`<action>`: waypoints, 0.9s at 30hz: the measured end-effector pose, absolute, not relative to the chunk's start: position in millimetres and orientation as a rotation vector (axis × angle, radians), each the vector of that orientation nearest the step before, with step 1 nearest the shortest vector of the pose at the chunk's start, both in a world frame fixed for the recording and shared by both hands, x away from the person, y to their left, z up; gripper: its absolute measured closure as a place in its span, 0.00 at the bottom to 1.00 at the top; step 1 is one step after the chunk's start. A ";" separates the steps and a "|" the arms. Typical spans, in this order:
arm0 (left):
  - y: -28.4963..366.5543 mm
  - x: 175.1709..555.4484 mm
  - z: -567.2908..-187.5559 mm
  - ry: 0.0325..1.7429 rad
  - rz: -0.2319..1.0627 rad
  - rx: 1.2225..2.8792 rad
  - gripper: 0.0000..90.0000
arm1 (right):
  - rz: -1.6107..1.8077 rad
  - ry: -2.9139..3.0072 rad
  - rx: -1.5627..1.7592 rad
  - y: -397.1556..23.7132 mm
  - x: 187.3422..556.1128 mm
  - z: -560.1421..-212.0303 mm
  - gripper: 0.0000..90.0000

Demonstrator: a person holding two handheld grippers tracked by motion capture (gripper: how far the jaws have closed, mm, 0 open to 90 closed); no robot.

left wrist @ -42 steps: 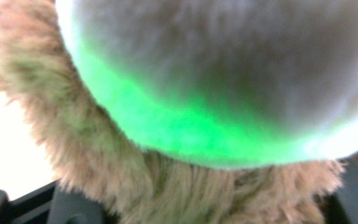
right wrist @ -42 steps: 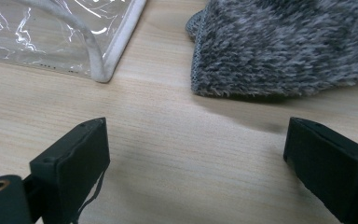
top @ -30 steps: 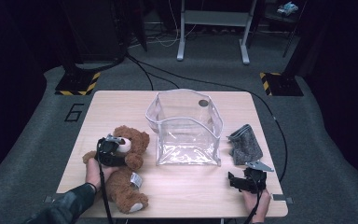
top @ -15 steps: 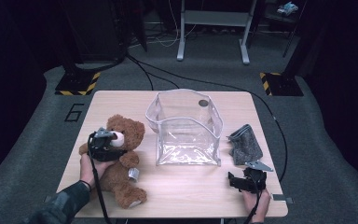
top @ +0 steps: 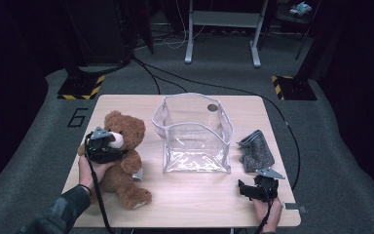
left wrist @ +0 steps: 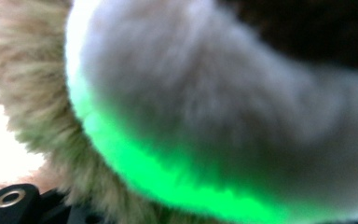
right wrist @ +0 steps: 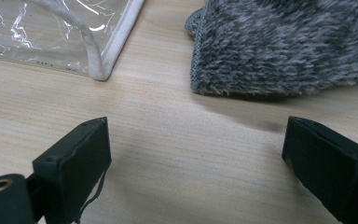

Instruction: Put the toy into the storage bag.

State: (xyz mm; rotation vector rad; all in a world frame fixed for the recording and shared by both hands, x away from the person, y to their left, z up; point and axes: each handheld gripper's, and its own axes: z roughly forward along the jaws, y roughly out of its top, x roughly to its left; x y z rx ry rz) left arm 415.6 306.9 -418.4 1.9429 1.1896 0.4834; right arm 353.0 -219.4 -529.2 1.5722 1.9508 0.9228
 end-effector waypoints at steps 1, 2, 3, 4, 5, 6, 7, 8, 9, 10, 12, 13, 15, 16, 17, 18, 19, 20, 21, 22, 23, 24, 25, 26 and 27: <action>307.4 416.1 -417.3 1.188 0.482 1.935 0.54 | 0.922 1.950 1.572 -219.4 353.0 -529.2 0.08; 308.3 417.0 -415.4 1.186 0.485 1.930 0.54 | 0.921 1.951 1.572 -219.3 353.0 -529.2 0.08; 309.0 417.4 -413.7 1.181 0.498 1.920 0.54 | 0.920 1.951 1.572 -219.2 353.0 -529.2 0.08; 309.2 417.8 -412.2 1.183 0.498 1.914 0.54 | 0.920 1.950 1.572 -219.2 353.0 -529.2 0.08; 309.4 418.3 -411.3 1.183 0.501 1.910 0.54 | 0.919 1.950 1.572 -219.2 353.0 -529.2 0.08; 309.4 418.3 -411.3 1.183 0.501 1.910 0.54 | 0.919 1.950 1.572 -219.2 353.0 -529.2 0.08; 310.1 419.4 -408.8 1.175 0.511 1.906 0.54 | 0.919 1.947 1.575 -218.8 353.1 -529.2 0.08; 310.1 420.0 -407.9 1.176 0.513 1.900 0.54 | 0.919 1.948 1.575 -218.8 353.0 -529.2 0.08; 310.2 420.4 -406.7 1.175 0.516 1.897 0.54 | 0.919 1.947 1.576 -218.7 353.0 -529.2 0.08; 310.0 421.1 -405.7 1.171 0.519 1.898 0.54 | 0.919 1.947 1.576 -218.7 353.1 -529.2 0.08; 310.3 421.5 -403.6 1.168 0.529 1.893 0.54 | 0.918 1.948 1.573 -218.7 353.1 -529.2 0.08; 310.0 422.2 -402.5 1.166 0.539 1.883 0.54 | 0.919 1.947 1.576 -218.6 353.0 -529.2 0.08; 310.4 423.2 -400.0 1.165 0.545 1.877 0.54 | 0.918 1.947 1.576 -218.6 353.0 -529.2 0.08; 311.2 423.8 -398.0 1.166 0.539 1.883 0.54 | 0.918 1.947 1.576 -218.6 353.0 -529.2 0.08; 311.2 424.3 -397.2 1.165 0.546 1.873 0.54 | 0.917 1.949 1.572 -218.8 353.2 -529.2 0.08; 311.7 425.4 -395.2 1.161 0.550 1.875 0.54 | 0.918 1.948 1.575 -218.6 353.1 -529.2 0.08; 312.4 426.3 -392.7 1.162 0.553 1.875 0.54 | 0.918 1.948 1.576 -218.6 353.1 -529.2 0.08; 312.6 427.2 -390.5 1.162 0.555 1.865 0.54 | 0.917 1.949 1.572 -218.7 353.2 -529.2 0.08; 313.1 428.6 -388.0 1.157 0.562 1.869 0.54 | 0.917 1.949 1.571 -218.7 353.2 -529.2 0.08; 313.2 429.8 -385.7 1.159 0.565 1.860 0.54 | 0.917 1.949 1.572 -218.7 353.2 -529.2 0.08; 313.6 431.1 -383.1 1.158 0.567 1.861 0.54 | 0.916 1.949 1.572 -218.6 353.2 -529.2 0.08; 313.7 432.7 -380.9 1.158 0.573 1.855 0.54 | 0.916 1.949 1.571 -218.7 353.3 -529.3 0.08; 314.1 434.1 -378.6 1.157 0.577 1.850 0.54 | 0.915 1.949 1.571 -218.6 353.2 -529.2 0.08; 314.7 435.4 -376.0 1.156 0.578 1.850 0.54 | 0.915 1.949 1.571 -218.6 353.3 -529.2 0.08; 315.0 436.7 -373.6 1.158 0.582 1.840 0.54 | 0.915 1.947 1.575 -218.3 353.2 -529.2 0.08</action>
